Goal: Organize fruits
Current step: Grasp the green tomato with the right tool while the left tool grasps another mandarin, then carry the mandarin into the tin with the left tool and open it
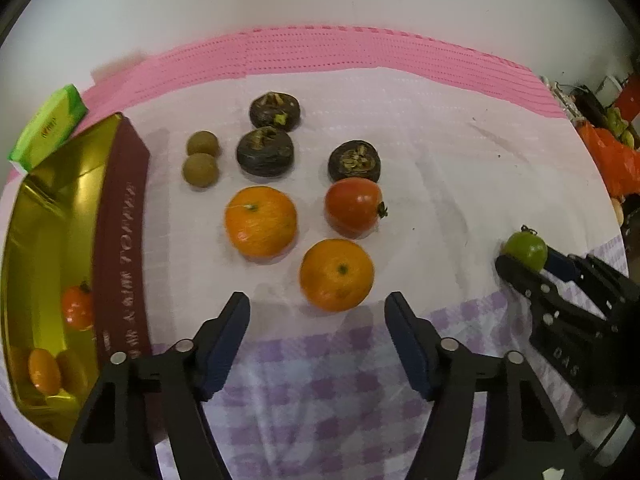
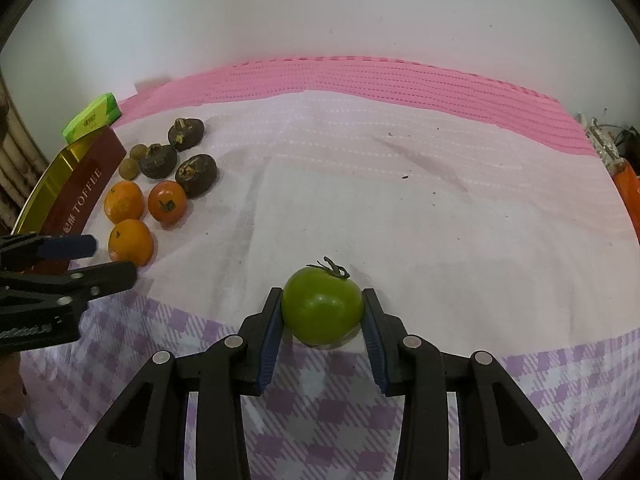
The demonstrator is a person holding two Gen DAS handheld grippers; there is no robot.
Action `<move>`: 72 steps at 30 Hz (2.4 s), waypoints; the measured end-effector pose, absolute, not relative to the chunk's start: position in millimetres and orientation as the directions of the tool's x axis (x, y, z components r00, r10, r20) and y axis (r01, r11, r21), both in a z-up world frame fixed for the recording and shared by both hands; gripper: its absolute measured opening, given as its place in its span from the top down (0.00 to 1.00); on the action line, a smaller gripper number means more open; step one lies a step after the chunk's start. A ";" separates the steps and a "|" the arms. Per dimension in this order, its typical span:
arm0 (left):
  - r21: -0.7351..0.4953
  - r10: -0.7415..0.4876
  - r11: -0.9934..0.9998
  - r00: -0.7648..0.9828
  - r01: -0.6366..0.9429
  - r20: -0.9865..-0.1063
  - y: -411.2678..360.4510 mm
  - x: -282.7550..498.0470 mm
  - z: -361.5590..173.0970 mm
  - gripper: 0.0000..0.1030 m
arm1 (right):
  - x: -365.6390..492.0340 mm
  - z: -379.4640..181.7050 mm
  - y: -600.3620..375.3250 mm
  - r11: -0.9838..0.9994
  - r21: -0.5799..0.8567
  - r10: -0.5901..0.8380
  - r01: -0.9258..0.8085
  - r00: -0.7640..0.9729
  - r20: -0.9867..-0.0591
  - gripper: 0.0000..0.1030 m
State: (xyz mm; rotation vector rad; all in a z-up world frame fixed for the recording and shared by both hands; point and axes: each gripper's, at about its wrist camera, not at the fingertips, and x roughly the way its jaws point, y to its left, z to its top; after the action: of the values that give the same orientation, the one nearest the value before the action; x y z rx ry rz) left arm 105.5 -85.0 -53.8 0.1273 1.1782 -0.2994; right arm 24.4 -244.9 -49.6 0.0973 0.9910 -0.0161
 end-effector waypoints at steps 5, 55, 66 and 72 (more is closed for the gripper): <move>-0.059 -0.162 0.952 0.332 0.299 -0.929 -91.7 113.1 -61.1 0.48 | 24.0 -49.5 -245.7 0.995 0.082 0.036 0.059 0.549 -0.835 0.61; 0.045 0.017 0.998 0.474 0.048 -0.880 88.2 112.3 -18.2 0.67 | 23.7 -51.5 -234.0 0.997 -0.003 -0.043 0.072 0.563 -0.825 0.61; 0.074 0.076 0.997 0.429 -0.021 -0.900 128.7 129.1 -42.4 0.67 | 25.2 -51.5 -233.6 0.997 -0.006 -0.047 0.075 0.560 -0.827 0.61; 0.081 0.083 0.996 0.412 -0.023 -0.907 133.9 134.9 -50.7 0.67 | 25.8 -51.6 -233.8 0.997 -0.008 -0.049 0.077 0.558 -0.828 0.61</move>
State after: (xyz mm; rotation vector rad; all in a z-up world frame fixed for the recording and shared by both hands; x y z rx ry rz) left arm 134.9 133.9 -50.7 0.0587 1.1445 0.0667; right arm 25.8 -233.7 -51.6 0.0305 0.9761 -0.0743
